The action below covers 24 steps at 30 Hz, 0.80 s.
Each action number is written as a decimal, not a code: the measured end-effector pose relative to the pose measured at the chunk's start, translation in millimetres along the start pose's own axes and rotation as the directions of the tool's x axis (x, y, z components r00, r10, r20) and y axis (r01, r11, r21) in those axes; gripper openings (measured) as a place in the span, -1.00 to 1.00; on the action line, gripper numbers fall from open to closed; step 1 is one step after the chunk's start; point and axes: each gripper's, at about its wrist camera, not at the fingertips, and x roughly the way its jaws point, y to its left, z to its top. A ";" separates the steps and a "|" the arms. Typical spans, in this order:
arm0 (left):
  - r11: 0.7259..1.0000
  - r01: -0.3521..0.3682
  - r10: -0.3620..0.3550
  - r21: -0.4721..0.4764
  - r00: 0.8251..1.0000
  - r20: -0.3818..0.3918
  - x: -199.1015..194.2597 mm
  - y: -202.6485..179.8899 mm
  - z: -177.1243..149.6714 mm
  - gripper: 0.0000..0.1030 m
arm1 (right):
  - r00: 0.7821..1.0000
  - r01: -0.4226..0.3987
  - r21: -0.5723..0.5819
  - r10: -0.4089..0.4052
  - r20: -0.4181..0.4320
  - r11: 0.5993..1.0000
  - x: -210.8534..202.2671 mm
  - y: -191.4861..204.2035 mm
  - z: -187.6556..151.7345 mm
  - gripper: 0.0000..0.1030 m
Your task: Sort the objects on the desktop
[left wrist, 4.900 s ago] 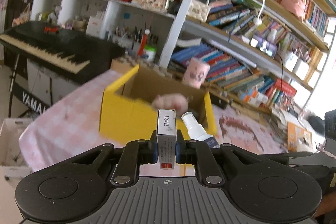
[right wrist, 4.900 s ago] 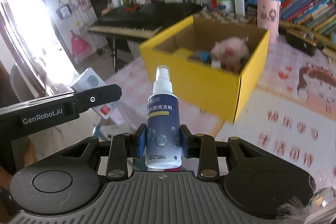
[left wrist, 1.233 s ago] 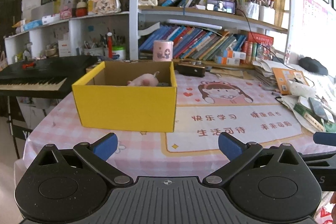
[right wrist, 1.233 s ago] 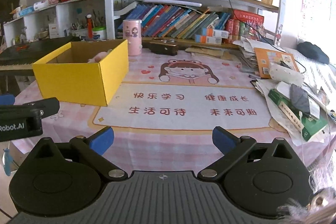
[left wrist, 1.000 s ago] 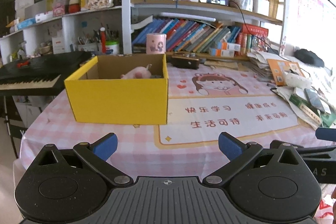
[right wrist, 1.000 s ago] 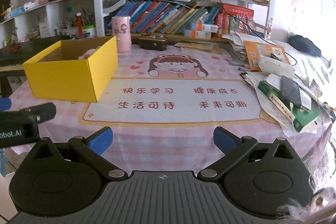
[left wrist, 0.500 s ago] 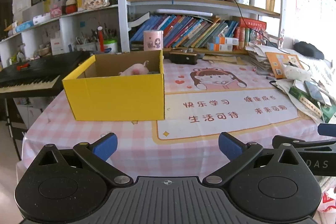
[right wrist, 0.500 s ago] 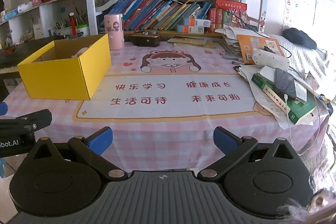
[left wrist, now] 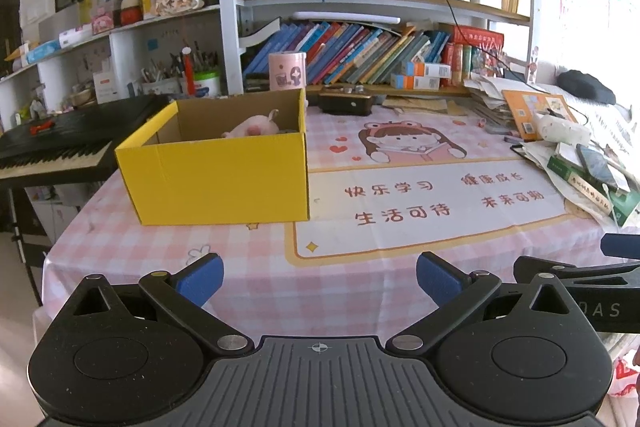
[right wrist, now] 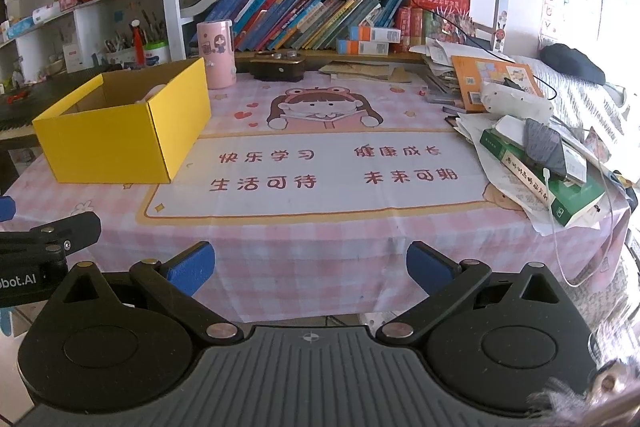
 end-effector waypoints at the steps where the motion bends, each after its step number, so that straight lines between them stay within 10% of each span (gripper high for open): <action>1: 1.000 -0.001 0.001 0.000 1.000 0.000 0.1 0.0 0.1 1.00 | 1.000 0.000 0.001 0.000 -0.002 1.000 0.2 0.1 -0.3 1.00; 24: 1.000 0.002 -0.002 -0.008 1.000 -0.007 -2.6 -1.0 -4.0 1.00 | 1.000 -0.001 0.002 0.001 -0.003 1.000 -1.2 1.7 -1.9 1.00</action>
